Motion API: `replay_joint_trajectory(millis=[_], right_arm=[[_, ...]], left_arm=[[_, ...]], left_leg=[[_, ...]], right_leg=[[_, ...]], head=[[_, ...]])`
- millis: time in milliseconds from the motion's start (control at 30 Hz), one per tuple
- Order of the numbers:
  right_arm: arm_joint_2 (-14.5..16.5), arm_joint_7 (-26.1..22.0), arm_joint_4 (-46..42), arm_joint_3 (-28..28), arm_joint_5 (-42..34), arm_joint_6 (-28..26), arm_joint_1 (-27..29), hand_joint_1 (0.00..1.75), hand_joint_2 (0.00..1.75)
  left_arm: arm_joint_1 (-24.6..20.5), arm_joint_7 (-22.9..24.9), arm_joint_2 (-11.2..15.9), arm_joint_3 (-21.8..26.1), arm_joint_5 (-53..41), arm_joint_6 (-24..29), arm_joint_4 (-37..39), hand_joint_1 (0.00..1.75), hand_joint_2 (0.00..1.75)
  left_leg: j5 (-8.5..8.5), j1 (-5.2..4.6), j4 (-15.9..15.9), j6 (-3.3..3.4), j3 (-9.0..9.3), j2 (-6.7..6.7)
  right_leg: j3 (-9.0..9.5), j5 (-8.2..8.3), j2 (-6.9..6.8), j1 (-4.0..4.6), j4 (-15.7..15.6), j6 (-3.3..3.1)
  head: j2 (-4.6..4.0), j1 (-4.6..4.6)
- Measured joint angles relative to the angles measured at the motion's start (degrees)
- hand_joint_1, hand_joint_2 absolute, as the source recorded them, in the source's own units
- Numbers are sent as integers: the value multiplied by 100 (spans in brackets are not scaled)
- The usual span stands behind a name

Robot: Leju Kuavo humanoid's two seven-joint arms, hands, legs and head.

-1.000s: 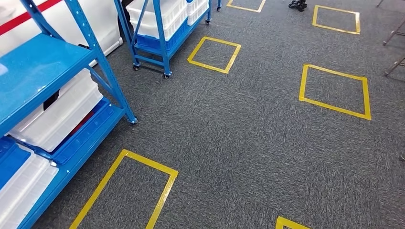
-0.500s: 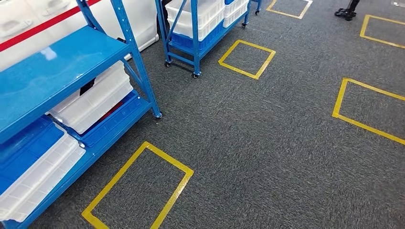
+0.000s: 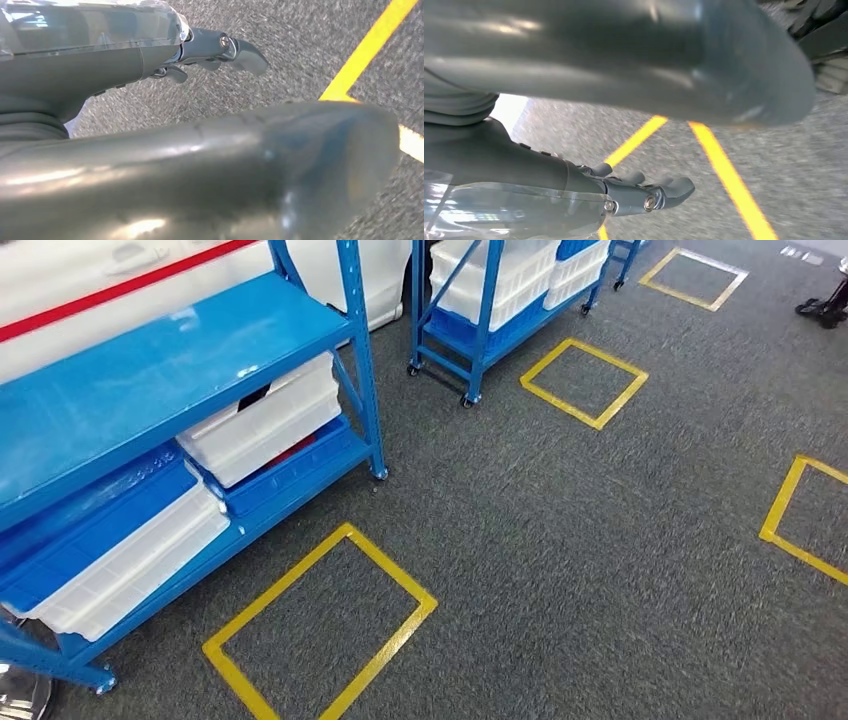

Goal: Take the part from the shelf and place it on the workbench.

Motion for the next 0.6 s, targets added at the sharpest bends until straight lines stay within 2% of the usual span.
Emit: replay_joint_trajectory(millis=[33, 67, 100, 133, 167, 200, 267, 300, 333, 367, 400, 433, 467, 533, 567, 600], right_arm=[[-5, -17, 0, 0, -11, 2, 4, 0, 0], [-5, -35, 0, 0, -26, 2, 8, 0, 0], [-5, -47, 0, 0, -42, 2, 12, 0, 0], [-6, -55, 0, -1, -53, 1, 16, 0, 0], [-7, -61, 0, -1, -60, 0, 21, 0, 0], [-9, -63, 0, -2, -65, -1, 27, 0, 0], [-15, -69, 3, -2, -74, -3, 51, 0, 0], [-17, -72, 6, -2, -76, -3, 60, 0, 0], [-17, -74, 8, -2, -78, -2, 60, 0, 0], [-17, -75, 10, -2, -79, 2, 50, 0, 0], [-14, -76, 9, -2, -79, 8, 36, 0, 0], [-10, -75, 9, -2, -79, 17, 24, 0, 0], [-8, -75, 9, -3, -79, 26, 25, 0, 0], [-5, -75, 9, -4, -82, 36, 48, 0, 0], [-5, -77, 10, -4, -86, 35, 65, 0, 0], [-5, -77, 10, -4, -88, 35, 73, 0, 0]], left_arm=[[-6, -7, -2, 3, 19, -18, 0, 0, 0], [-11, -10, -3, 7, 31, -42, 0, 0, 0], [-14, -15, -5, 16, 40, -67, 0, 0, 0], [-12, -21, -7, 26, 43, -88, 0, 0, 0], [-9, -26, -8, 39, 46, -102, 0, 0, 0], [-6, -30, -10, 52, 46, -108, 0, 0, 0], [-12, -37, -13, 75, 46, -111, 0, 0, 0], [-19, -41, -15, 84, 47, -112, 0, 0, 0], [-23, -45, -15, 89, 48, -113, 0, 0, 0], [-22, -45, -15, 90, 49, -114, 0, 0, 0], [-13, -43, -15, 92, 51, -114, 0, 0, 0], [-3, -38, -15, 93, 50, -115, 0, 0, 0], [0, -32, -18, 93, 50, -115, 0, 0, 0], [-13, -22, -25, 94, 46, -118, 0, 0, 0], [-24, -17, -29, 93, 45, -121, 0, 0, 0], [-29, -15, -30, 93, 43, -123, 0, 0, 0]], left_leg=[[11, -2, -4, 17, -5, -54], [19, -3, -3, 29, -16, -116], [22, -4, -2, 33, -20, -189], [22, -4, 0, 33, -17, -267], [19, -1, 3, 26, -7, -349], [14, 3, 7, 16, 6, -429], [-15, 0, 51, -41, -1, -580], [-35, -7, 78, -80, -22, -647], [-54, -14, 96, -126, -48, -712], [-66, -18, 107, -172, -69, -774], [-67, -8, 103, -206, -79, -808], [-89, -1, 138, -233, -94, -739], [-163, 3, 255, -254, -141, -590], [-488, 10, 793, -288, -383, -225], [-696, 14, 1199, -308, -575, -133], [-805, 19, 1414, -319, -677, -108]], right_leg=[[-183, -193, 169, -4, 382, 5], [-403, -372, 263, -5, 804, 5], [-590, -465, 302, -6, 1134, 7], [-700, -445, 316, -8, 1291, 9], [-704, -308, 327, -15, 1219, 9], [-615, -93, 351, -26, 957, 8], [-319, 330, 594, -65, 169, 3], [-219, 440, 706, -78, -110, -3], [-163, 483, 786, -77, -274, -22], [-152, 479, 771, -68, -316, -52], [-152, 479, 698, -67, -312, -93], [-145, 481, 630, -66, -318, -141], [-140, 487, 559, -69, -331, -186], [-134, 482, 404, -47, -343, -255], [-135, 473, 315, -26, -342, -277], [-136, 469, 269, -15, -342, -285]], head=[[0, 2], [0, 2], [0, 2], [0, 2], [0, 2], [0, 2], [0, 0], [0, -5], [0, -10], [0, -15], [0, -18], [0, -18], [0, -19], [0, -20], [0, -20], [0, -20]])
